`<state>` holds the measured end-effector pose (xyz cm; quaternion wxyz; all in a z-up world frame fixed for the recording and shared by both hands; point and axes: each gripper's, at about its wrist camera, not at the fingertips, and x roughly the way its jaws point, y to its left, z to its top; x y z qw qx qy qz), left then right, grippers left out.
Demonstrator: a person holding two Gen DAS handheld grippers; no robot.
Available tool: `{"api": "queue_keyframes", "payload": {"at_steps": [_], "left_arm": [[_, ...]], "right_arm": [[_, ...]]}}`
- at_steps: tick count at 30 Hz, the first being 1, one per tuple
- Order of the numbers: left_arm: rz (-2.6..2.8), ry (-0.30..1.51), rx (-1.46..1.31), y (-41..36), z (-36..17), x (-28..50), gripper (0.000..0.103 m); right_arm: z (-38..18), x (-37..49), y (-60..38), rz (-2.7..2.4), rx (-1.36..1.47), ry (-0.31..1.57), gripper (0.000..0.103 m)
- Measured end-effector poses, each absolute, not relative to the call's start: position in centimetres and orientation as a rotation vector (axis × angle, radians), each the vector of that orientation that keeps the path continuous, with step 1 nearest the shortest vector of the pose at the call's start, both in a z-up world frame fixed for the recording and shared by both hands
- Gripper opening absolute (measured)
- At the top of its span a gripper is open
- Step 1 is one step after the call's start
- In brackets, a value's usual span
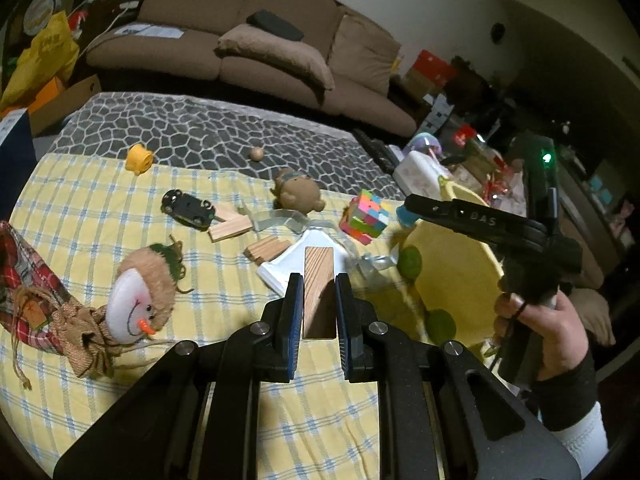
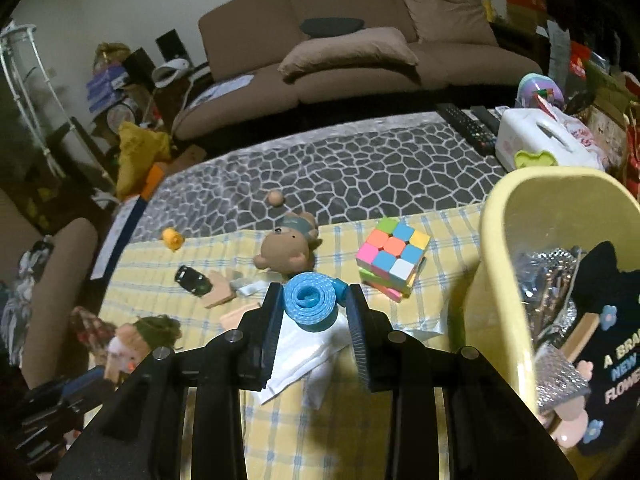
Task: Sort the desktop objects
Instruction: 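Carry the wooden block and blue tape roll into the basin, open both grippers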
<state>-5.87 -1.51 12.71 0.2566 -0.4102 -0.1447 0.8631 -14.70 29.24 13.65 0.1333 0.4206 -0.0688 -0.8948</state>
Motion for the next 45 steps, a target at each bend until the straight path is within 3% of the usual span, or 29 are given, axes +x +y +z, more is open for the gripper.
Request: {"api": "queue_keyframes", "payload": {"at_steps": [17,26,39,45], "left_arm": [[2.18,-0.306,-1.083,9.8,15.1,-4.9,0.014],[2.096,-0.21,-1.053,18.8,17.5,-5.9,0.014],[2.051,-0.04,-1.117,28.2,16.9,-8.1,0.015],[2.073,0.068,-1.14,31.3,16.1,-9.0,0.015]], "right_arm": [[16.8,-11.2,40.1,-2.764,1.175,-0.235,0.032],[15.6,-12.4,46.5,-2.765,1.263,-0.384,0.033],[16.3,-12.7,49.5,-2.753,1.239,-0.555,0.048],[16.8,-12.3,49.9,-2.755,1.223,-0.578,0.049]]}}
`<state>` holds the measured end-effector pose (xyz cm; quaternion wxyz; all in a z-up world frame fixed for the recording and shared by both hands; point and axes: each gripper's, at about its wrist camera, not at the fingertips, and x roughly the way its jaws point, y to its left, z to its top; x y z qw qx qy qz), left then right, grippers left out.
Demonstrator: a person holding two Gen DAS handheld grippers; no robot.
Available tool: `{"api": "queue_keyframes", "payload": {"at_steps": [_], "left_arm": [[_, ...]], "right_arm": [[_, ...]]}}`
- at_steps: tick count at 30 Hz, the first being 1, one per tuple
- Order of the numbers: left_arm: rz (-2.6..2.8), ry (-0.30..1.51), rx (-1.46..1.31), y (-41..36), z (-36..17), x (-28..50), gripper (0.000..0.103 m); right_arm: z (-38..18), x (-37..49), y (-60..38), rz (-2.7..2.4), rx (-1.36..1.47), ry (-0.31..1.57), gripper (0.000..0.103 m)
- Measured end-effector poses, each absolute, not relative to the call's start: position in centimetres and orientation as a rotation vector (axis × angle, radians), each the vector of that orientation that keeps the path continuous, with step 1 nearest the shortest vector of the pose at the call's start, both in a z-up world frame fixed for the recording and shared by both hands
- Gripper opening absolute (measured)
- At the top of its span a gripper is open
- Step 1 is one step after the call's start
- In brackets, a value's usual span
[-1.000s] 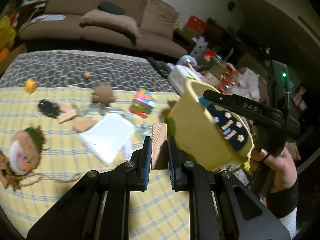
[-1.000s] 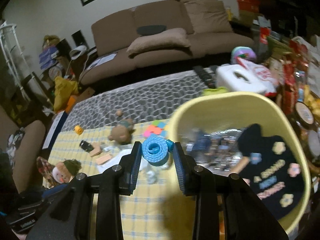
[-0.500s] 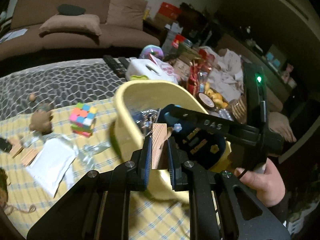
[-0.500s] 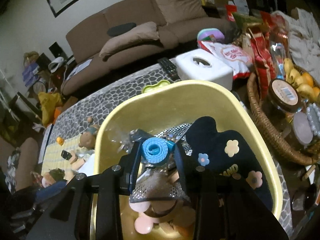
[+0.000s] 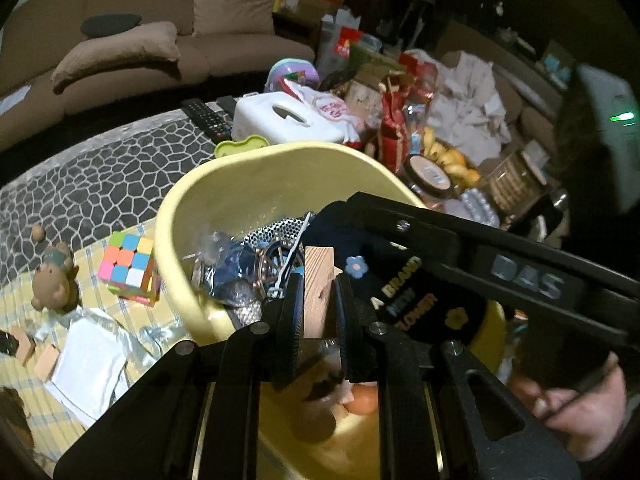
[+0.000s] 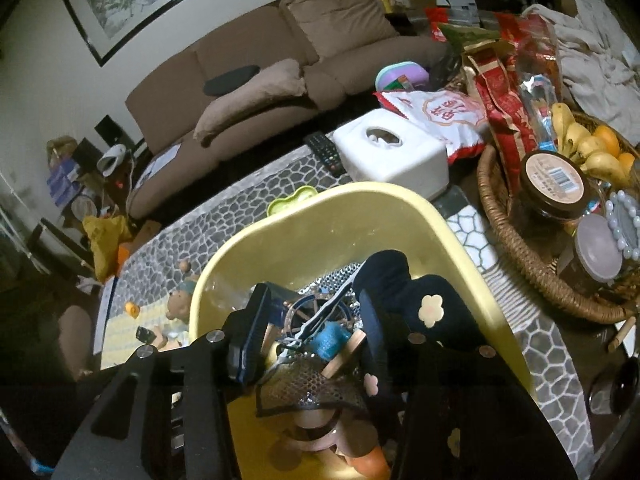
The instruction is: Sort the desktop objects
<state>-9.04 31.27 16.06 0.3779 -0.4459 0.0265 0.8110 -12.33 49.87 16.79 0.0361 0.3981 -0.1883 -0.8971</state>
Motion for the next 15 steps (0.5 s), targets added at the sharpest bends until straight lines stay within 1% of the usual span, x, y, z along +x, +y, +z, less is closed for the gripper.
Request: {"api": "queue_keyframes", "payload": {"at_steps": [3,5,7,8,9,10,13,15], "left_arm": [[2.085,0.097,-1.171,32.3,15.2,-9.7,0.014],[2.085,0.083,-1.187,32.4,14.8,-10.1,0.015],[2.088,0.057,-1.199,32.1,14.7,-10.2,0.023],[2.091,0.049,-1.197,31.8,14.7,-10.2,0.032],[2.094,0.042,-1.19,31.5,14.9,-10.1,0.034],[2.096,0.037,-1.182,31.2,15.1,-10.0,0.034],[2.099,0.02,-1.154,30.2,16.2,-9.4,0.034],[2.106,0.01,-1.124,29.2,17.2,-8.9,0.037]], "right_arm": [[16.8,-12.3,49.9,-2.753,1.226,-0.58,0.049],[16.8,-12.3,49.7,-2.749,1.232,-0.576,0.049],[16.8,-12.4,49.5,-2.748,1.235,-0.572,0.049],[16.7,-12.4,49.5,-2.748,1.235,-0.571,0.049],[16.7,-12.4,49.5,-2.749,1.236,-0.571,0.049],[16.8,-12.4,49.5,-2.749,1.236,-0.57,0.049],[16.7,-12.4,49.3,-2.75,1.237,-0.564,0.053],[16.7,-12.5,49.2,-2.751,1.236,-0.562,0.061]]}}
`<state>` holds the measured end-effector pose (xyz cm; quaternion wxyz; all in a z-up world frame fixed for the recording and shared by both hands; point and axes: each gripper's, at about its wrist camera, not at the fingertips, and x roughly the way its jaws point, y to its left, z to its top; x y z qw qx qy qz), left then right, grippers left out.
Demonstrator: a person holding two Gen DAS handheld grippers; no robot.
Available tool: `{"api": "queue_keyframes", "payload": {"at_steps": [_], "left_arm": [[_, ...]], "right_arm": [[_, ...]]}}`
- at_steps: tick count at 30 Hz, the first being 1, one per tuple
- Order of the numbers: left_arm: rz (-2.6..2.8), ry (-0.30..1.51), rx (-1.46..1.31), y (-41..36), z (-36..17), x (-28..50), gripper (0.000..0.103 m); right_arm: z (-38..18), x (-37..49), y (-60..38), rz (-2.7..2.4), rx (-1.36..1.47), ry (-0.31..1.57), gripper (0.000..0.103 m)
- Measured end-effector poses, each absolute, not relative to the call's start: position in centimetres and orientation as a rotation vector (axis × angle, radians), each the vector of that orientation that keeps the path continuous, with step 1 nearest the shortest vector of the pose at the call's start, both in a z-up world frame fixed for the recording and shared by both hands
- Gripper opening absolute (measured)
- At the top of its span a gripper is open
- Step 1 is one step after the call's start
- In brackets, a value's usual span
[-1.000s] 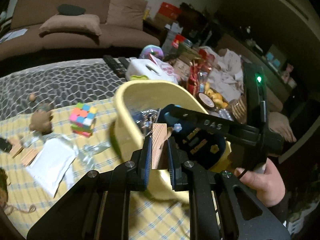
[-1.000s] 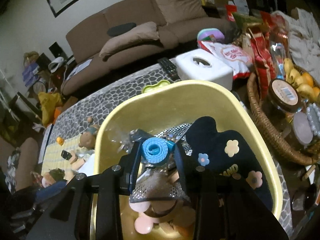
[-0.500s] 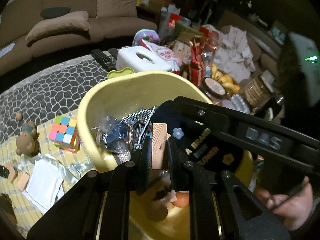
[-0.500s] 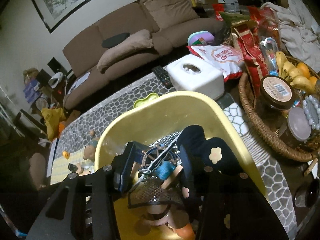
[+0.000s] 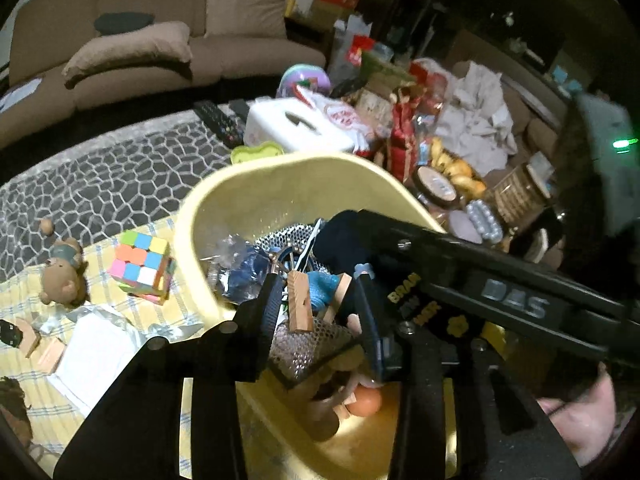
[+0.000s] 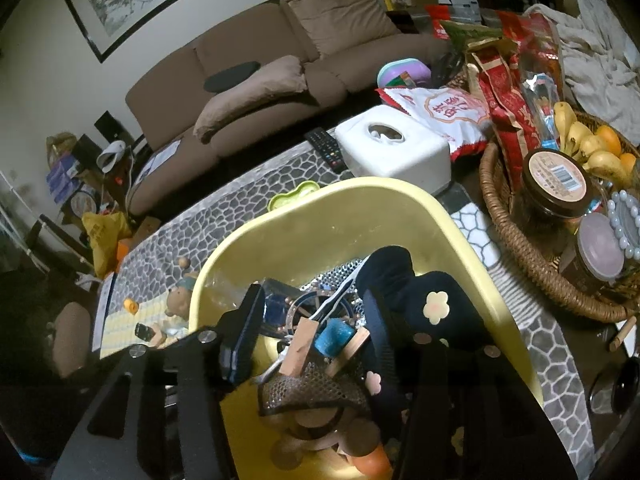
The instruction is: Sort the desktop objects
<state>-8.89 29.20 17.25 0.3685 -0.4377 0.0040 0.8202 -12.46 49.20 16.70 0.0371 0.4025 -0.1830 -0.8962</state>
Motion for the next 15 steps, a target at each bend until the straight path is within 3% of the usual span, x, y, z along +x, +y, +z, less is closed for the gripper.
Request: {"api": "queue_keyframes", "payload": {"at_steps": [5,7,9,10,13,15], "left_arm": [[2.143,0.0,-1.07,26.2,19.2,-7.9,0.048],[2.172,-0.007,-1.062,24.8,19.6,-7.9,0.057],[2.197,-0.029,-1.057,23.3,19.7,-7.9,0.075],[2.209,-0.047,-1.056,22.6,19.8,-8.0,0.078],[2.236,-0.116,-1.058,20.4,19.9,-8.2,0.094],[2.257,-0.132,-1.058,19.3,20.0,-8.3,0.103]], "right_arm": [[16.6,-12.8,48.4,-2.739,1.244,-0.541,0.079],[16.6,-12.9,47.8,-2.733,1.246,-0.528,0.08],[16.6,-13.0,47.2,-2.72,1.247,-0.508,0.085],[16.6,-13.0,47.0,-2.72,1.245,-0.501,0.087],[16.8,-13.0,46.4,-2.726,1.239,-0.478,0.103],[16.9,-12.9,45.9,-2.727,1.244,-0.459,0.103]]}}
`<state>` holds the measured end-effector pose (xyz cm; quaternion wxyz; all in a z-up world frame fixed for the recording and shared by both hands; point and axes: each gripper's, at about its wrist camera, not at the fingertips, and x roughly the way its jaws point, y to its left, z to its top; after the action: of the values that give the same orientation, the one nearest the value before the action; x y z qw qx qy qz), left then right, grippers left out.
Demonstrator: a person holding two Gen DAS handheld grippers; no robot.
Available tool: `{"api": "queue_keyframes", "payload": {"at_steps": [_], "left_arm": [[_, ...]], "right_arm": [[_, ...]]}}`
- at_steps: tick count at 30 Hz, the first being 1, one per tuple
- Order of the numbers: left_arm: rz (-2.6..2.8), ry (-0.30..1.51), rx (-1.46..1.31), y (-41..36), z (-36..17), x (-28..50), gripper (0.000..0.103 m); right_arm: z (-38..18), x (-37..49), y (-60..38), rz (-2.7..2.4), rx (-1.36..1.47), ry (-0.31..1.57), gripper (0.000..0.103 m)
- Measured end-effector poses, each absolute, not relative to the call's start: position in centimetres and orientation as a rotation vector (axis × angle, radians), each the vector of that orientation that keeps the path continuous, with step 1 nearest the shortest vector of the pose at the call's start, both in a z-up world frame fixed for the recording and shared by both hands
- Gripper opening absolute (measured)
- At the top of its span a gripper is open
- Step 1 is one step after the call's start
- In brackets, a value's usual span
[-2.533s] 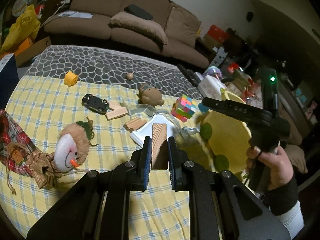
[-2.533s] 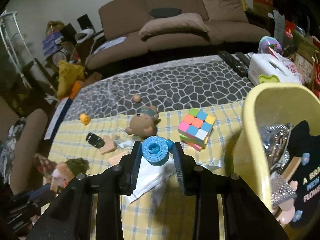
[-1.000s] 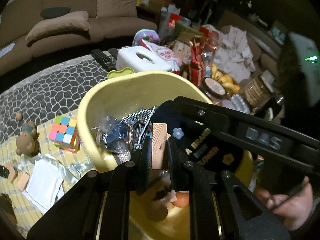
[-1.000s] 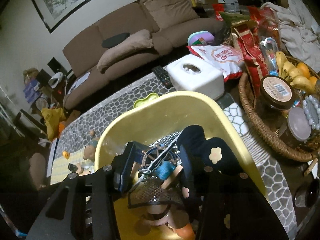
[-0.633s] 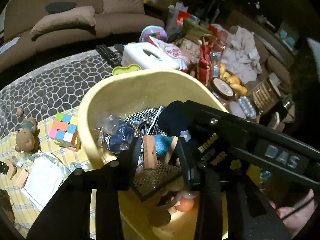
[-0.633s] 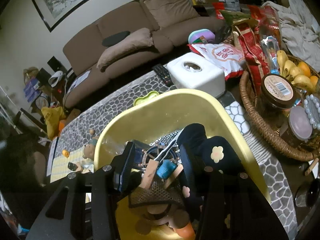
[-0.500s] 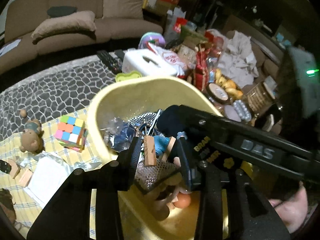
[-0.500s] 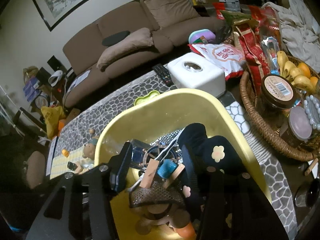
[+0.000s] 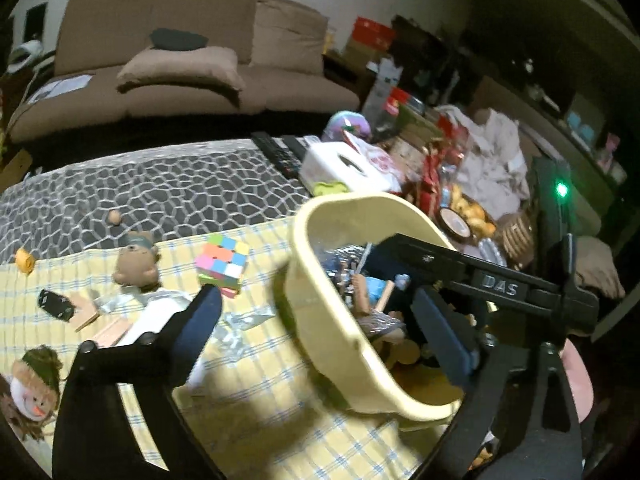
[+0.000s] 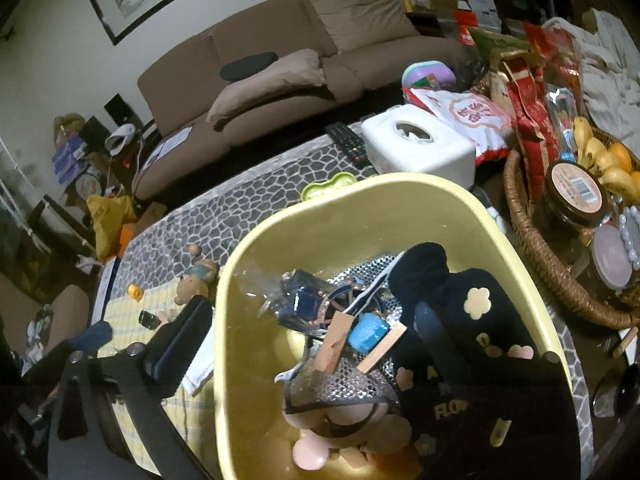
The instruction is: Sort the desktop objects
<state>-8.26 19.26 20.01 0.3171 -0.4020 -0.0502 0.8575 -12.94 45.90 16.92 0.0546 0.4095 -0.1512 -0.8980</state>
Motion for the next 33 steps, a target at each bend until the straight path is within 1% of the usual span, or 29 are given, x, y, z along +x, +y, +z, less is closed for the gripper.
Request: {"api": "queue_keyframes", "payload": {"at_steps": [7,14,21,27,33], "left_arm": [[2.339,-0.163,-1.069,15.3,20.2,-8.6,0.103],[2.42,-0.181,-1.087,10.7,19.7,-7.9,0.103],[2.469,-0.203,-1.154,5.4,17.5,-6.9,0.103],[2.531,-0.198,-1.225,0.5,15.3,-6.2,0.103],[2.554,-0.249,-1.273,-2.8,13.1,-6.2,0.103]], "right_arm": [[17.1,-12.8,43.1,-2.711,1.245,-0.364,0.103],[17.9,-12.8,39.9,-2.674,1.205,-0.337,0.103],[18.3,-12.8,36.0,-2.629,1.187,-0.28,0.103],[17.8,-12.6,32.1,-2.588,1.19,-0.184,0.103],[16.8,-12.8,29.4,-2.548,1.209,-0.141,0.103]]}}
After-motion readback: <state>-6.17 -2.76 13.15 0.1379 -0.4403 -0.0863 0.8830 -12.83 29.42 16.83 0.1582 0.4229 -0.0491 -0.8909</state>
